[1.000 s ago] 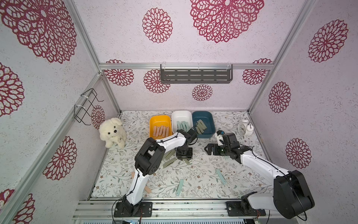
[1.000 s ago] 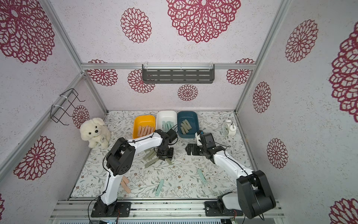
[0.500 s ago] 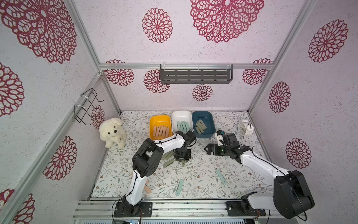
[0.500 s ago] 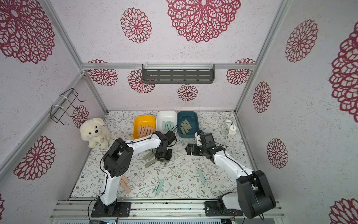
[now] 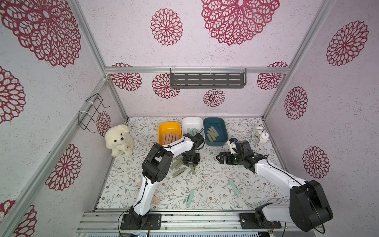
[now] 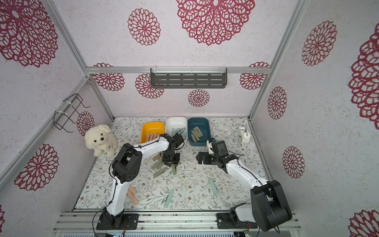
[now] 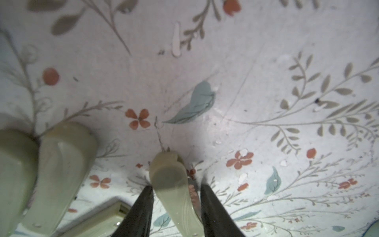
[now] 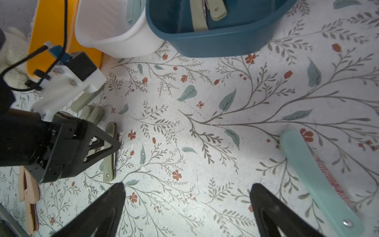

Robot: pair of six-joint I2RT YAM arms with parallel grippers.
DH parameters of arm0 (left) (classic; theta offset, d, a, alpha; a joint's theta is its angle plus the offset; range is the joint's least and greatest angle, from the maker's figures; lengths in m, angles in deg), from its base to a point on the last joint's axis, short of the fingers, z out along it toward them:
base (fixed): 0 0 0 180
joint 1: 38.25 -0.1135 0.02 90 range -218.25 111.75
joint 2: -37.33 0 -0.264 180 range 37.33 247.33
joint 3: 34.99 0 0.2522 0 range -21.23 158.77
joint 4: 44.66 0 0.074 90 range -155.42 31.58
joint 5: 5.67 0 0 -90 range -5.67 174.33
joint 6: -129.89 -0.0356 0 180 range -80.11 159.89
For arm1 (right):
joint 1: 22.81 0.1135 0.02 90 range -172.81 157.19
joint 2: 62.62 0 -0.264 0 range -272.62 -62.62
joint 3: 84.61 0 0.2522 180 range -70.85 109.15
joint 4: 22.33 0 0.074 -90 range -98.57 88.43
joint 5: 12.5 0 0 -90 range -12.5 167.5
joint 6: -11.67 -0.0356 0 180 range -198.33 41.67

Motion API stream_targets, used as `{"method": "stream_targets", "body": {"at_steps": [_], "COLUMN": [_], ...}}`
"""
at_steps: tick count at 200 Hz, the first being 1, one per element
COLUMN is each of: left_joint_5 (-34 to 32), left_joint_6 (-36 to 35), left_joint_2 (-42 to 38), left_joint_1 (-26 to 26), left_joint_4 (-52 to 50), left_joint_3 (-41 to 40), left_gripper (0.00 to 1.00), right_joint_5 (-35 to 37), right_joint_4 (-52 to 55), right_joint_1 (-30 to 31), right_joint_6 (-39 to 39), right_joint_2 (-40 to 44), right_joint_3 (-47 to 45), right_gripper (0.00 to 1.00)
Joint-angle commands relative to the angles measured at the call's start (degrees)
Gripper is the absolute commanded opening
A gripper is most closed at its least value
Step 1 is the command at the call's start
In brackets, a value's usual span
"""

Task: Place the fruit knives into the storage box by color
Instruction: Pick up the fruit knife from the center of the board.

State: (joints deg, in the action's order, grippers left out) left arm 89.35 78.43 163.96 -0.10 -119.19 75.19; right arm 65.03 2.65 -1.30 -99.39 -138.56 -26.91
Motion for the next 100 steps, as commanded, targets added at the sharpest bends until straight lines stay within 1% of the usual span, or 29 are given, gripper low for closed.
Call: {"method": "stream_targets", "body": {"at_steps": [1, 11, 34, 57, 90, 100], "left_joint_5": [1.02, 1.98, 2.08, 1.95, 1.08, 0.83], "left_joint_6": [0.89, 1.95, 2.91, 3.24, 3.38, 3.3], "left_joint_2": [1.17, -0.05, -0.38, -0.24, -1.02, -1.34], "left_joint_1": [1.02, 1.93, 3.62, 4.02, 4.35, 4.39], "left_joint_4": [2.48, 3.38, 3.28, 3.85, 3.8, 3.63], "left_joint_3": [-4.98, -6.8, -7.8, -8.77, -9.5, -9.45], "left_gripper": [0.5, 0.52, 0.51, 0.41, 0.31, 0.26], "right_joint_5": [-0.1, -0.18, -0.7, -0.72, 0.12, 0.25], "right_joint_4": [0.63, 0.4, -0.41, -0.36, 0.44, 0.26], "right_joint_1": [-0.51, -0.6, -0.6, -0.6, -0.6, -0.6], "right_joint_6": [0.14, 0.14, -0.03, -0.03, 0.14, 0.01], "right_joint_2": [1.05, 0.87, 0.28, 0.46, 1.38, 1.4], "right_joint_3": [1.65, 1.66, 1.87, 1.79, 1.79, 1.78], "right_gripper": [0.99, 0.99, 0.99, 0.99, 0.99, 0.99]}}
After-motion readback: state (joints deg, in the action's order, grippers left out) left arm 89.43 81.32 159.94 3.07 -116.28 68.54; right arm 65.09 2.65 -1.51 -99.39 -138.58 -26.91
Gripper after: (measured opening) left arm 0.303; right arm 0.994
